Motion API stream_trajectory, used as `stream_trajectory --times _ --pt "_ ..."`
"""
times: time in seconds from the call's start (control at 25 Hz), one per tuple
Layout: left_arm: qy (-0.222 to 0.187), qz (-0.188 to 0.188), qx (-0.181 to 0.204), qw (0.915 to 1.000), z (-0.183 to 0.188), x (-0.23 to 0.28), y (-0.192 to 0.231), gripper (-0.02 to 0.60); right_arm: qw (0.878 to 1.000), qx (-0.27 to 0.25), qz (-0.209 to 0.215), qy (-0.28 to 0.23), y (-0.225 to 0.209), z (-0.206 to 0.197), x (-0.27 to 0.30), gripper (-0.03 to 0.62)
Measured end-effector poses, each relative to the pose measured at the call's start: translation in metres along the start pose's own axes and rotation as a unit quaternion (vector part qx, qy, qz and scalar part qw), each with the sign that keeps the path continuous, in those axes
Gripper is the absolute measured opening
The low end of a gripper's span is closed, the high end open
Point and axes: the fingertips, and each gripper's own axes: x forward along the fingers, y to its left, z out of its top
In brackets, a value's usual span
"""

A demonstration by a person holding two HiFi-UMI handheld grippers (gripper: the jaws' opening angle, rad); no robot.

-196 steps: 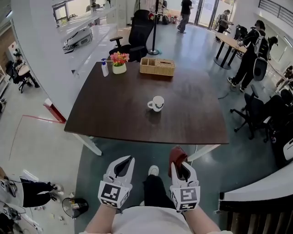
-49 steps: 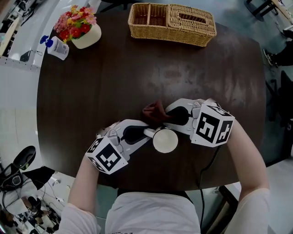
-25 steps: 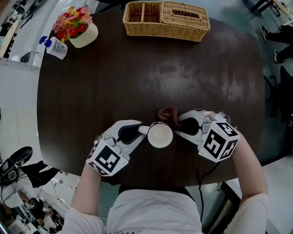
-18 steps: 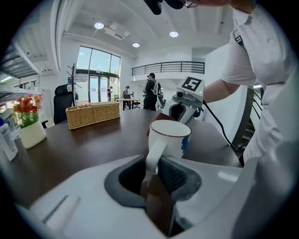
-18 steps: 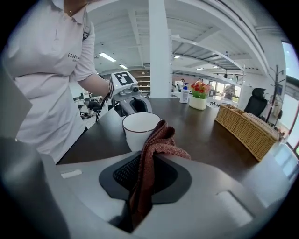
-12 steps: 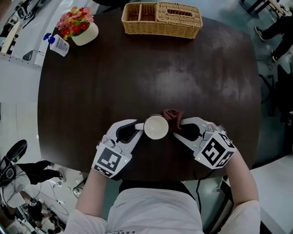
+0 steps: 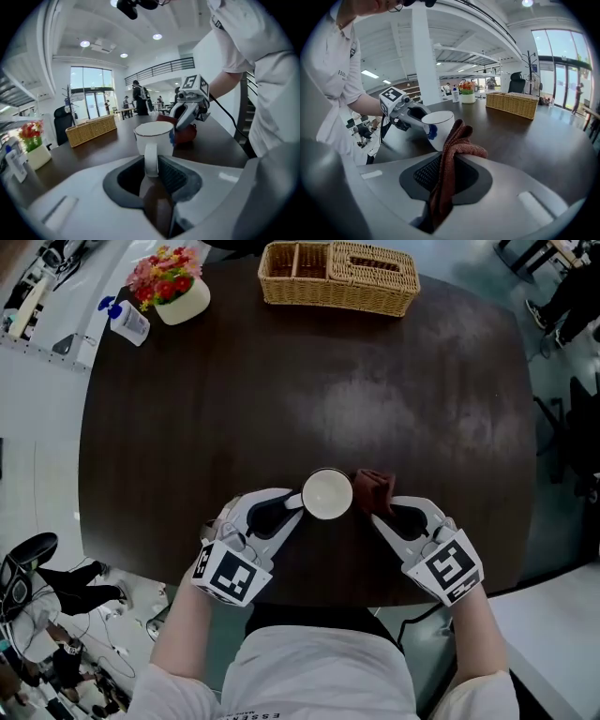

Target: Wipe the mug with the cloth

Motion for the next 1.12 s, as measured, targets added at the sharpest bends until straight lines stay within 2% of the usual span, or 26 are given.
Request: stream_trajectory --times 0.12,0.2,0.36,0.64,0.8,0.96,1.12 --pt "-0.004 -0.053 0.021 0.9984 0.002 0.005 -0.004 0.078 1.000 0.021 -0.002 -0.002 0.005 -0.008 -0.004 0.079" --pt "-0.013 -0.065 0.021 0.9976 0.004 0.007 -0.003 0.078 0.999 0.036 -0.011 -0.003 0.006 -0.008 -0.006 0.080" --pt "-0.035 -0.058 0.006 0.9977 0.007 0.013 -0.005 0.078 0.997 0.068 -0.045 -0.004 0.004 -0.012 -0.008 0.080" --pt "-0.061 -0.051 -0.023 0.9966 0.017 0.011 -0.009 0.065 0.993 0.094 -0.069 0.001 0.001 -0.021 -0.012 0.080" --pt "-0.103 -0.049 -0.056 0.9919 0.039 0.002 -0.004 0.064 0.990 0.110 -0.088 -0.002 -0.009 -0.021 -0.016 0.080" --pt "-0.127 -0.051 -0.065 0.9885 0.073 -0.008 0.002 0.064 0.988 0.116 -0.100 -0.033 -0.015 0.000 -0.017 0.080" --pt "-0.145 -0.053 -0.059 0.9863 0.113 -0.017 0.007 0.064 0.987 0.098 -0.093 -0.087 -0.012 0.038 -0.020 0.080"
